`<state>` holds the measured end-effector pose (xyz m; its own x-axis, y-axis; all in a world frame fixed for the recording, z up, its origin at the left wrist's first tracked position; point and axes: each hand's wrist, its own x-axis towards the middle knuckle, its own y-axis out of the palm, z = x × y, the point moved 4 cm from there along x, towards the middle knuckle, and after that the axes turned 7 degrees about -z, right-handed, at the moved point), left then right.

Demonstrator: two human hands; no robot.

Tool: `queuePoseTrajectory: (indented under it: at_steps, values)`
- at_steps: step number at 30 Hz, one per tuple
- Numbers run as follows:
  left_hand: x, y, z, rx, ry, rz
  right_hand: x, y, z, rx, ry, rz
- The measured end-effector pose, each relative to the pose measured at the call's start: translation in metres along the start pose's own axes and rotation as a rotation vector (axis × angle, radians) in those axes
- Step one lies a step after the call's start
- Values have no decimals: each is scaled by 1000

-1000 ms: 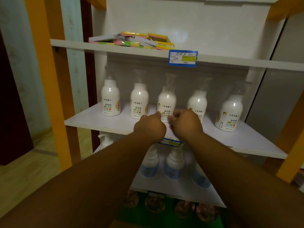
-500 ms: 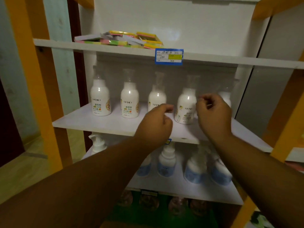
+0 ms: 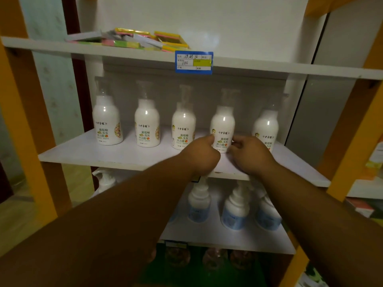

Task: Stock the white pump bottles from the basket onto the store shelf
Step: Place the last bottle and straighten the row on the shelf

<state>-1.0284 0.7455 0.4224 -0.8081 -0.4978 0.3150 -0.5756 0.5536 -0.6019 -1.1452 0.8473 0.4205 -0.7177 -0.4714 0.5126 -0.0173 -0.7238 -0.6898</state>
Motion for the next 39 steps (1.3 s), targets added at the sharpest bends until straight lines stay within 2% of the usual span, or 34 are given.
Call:
queuePoseTrajectory:
  at_steps: [13, 15, 18, 20, 22, 25, 28, 33, 39]
  values:
    - [2, 1, 1, -4, -17, -33, -6, -1, 1, 11, 15, -8]
    - [-9, -1, 1, -51, 18, -106, -14, -9, 3, 20, 12, -123]
    - [-34, -1, -6, -71, 104, -244, -32, -47, -4, 145, -51, -393]
    - [-38, 8, -17, -134, 161, -208, -34, -73, -24, 231, -26, -524]
    - [-33, 22, -35, -194, 146, -95, -25, -84, -50, 267, 69, -573]
    - [-21, 46, -66, -141, 131, 19, -13, -79, -70, 314, 213, -458]
    - [-5, 67, -78, -84, 141, 64, -6, -69, -77, 404, 304, -256]
    - [14, 71, -69, -53, 3, 29, 0, -65, -87, 382, 265, -43]
    - [18, 79, -70, -56, -8, 119, 4, -60, -82, 372, 131, 7]
